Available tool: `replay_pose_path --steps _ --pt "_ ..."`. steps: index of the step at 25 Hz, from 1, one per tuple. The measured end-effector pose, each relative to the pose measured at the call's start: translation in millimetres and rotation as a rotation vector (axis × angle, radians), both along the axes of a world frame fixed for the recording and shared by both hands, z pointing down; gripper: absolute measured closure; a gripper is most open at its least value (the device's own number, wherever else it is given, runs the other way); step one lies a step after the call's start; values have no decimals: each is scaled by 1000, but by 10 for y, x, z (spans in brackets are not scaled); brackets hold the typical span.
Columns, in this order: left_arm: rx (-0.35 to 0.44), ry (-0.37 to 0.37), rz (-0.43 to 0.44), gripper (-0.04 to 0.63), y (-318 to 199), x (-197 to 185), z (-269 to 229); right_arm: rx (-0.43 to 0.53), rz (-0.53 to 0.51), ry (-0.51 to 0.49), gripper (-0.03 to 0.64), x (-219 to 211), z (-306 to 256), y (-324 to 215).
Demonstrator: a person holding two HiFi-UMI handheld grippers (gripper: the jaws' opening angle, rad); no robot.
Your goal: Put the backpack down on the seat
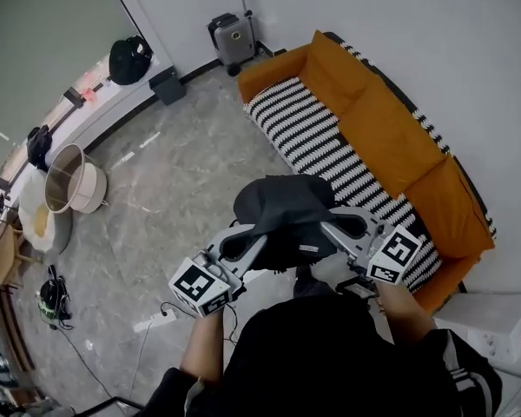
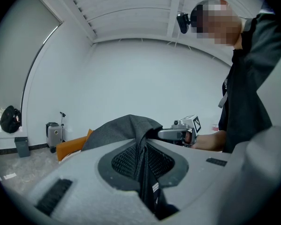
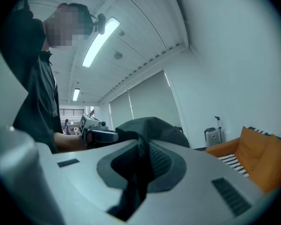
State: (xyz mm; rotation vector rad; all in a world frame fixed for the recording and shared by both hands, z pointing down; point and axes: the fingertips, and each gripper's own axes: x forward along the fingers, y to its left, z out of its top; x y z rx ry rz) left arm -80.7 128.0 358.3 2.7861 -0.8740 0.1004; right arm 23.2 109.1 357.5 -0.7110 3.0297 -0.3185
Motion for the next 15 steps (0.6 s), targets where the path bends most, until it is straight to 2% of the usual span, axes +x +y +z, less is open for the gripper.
replay_pose_path --steps 2,6,10,15 --pt "-7 1 -12 550 -167 29 -48 5 -12 -2 577 22 -32 -178" --pt "29 -9 -33 550 -517 79 -81 9 -43 -31 577 85 -93 -526" --pt "11 -12 -63 549 -762 154 -149 16 -53 -40 577 121 -114 -786" --pt "29 -14 -84 549 -1001 70 -66 18 -63 -34 578 85 -87 -1013"
